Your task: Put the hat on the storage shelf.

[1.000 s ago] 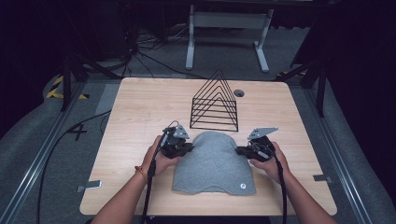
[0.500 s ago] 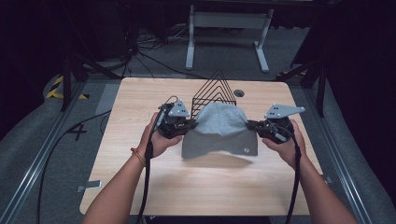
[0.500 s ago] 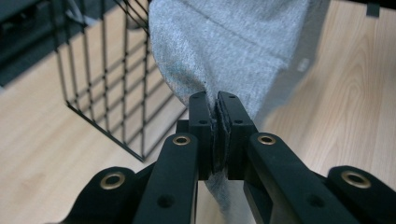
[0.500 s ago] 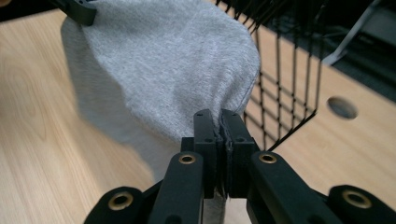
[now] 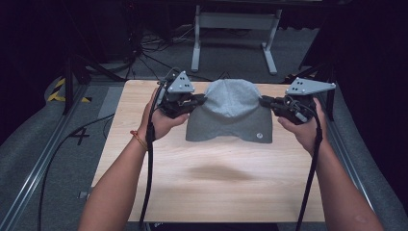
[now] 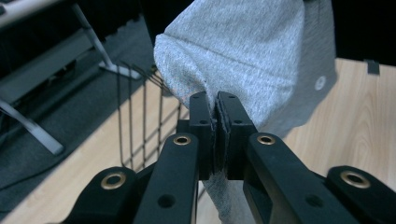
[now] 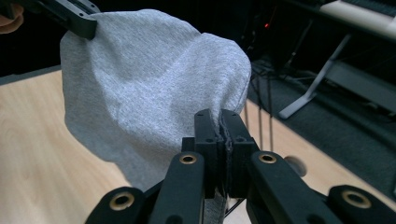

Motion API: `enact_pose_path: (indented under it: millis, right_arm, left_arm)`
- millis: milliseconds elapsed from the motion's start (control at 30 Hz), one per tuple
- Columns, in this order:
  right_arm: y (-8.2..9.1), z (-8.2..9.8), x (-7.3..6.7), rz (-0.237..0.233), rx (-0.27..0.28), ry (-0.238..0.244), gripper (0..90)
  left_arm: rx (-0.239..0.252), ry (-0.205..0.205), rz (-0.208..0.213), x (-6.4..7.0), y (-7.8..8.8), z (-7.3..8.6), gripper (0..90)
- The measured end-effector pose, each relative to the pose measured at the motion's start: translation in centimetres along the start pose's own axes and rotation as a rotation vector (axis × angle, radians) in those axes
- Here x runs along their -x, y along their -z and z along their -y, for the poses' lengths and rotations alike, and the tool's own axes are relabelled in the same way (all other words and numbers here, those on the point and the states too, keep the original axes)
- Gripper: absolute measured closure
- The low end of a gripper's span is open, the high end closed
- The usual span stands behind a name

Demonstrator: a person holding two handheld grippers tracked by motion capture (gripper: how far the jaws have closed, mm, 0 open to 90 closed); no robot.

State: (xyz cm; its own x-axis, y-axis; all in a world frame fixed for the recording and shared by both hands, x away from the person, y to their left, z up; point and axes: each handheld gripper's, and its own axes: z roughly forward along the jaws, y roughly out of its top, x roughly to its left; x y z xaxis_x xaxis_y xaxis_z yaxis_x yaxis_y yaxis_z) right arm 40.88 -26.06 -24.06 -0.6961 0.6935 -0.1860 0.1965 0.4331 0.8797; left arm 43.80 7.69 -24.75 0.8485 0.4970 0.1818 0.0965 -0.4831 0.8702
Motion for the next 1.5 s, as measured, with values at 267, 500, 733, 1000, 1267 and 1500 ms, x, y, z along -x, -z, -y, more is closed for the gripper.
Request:
enact_pose_path:
  millis: [267, 500, 733, 1000, 1267, 1500]
  right_arm:
    - [0.1, -3.1, 1.9, 0.056, 0.040, 0.009, 86.6]
    - [-0.7, -4.7, 3.1, 0.094, 0.053, 0.010, 86.6]
    - [-1.9, -5.8, 4.7, 0.114, 0.068, -0.004, 86.7]
    - [-3.3, -6.7, 6.0, 0.120, 0.074, -0.026, 86.7]
    - [-4.9, -7.0, 6.8, 0.141, 0.051, -0.018, 86.7]
    - [-6.2, -6.2, 7.1, 0.125, 0.031, -0.031, 86.7]
  left_arm:
    - [0.041, -0.007, -0.040, -2.0, 0.4, -3.1, 85.6]
    - [0.031, -0.019, -0.058, -3.9, -0.7, -4.9, 85.6]
    - [0.024, -0.018, -0.083, -5.7, -1.8, -5.8, 85.6]
    - [0.039, 0.017, -0.105, -7.8, -2.1, -6.5, 85.6]
    - [0.034, 0.019, -0.113, -8.7, -2.7, -6.7, 85.6]
    - [0.029, 0.054, -0.095, -9.1, -3.8, -5.6, 85.6]
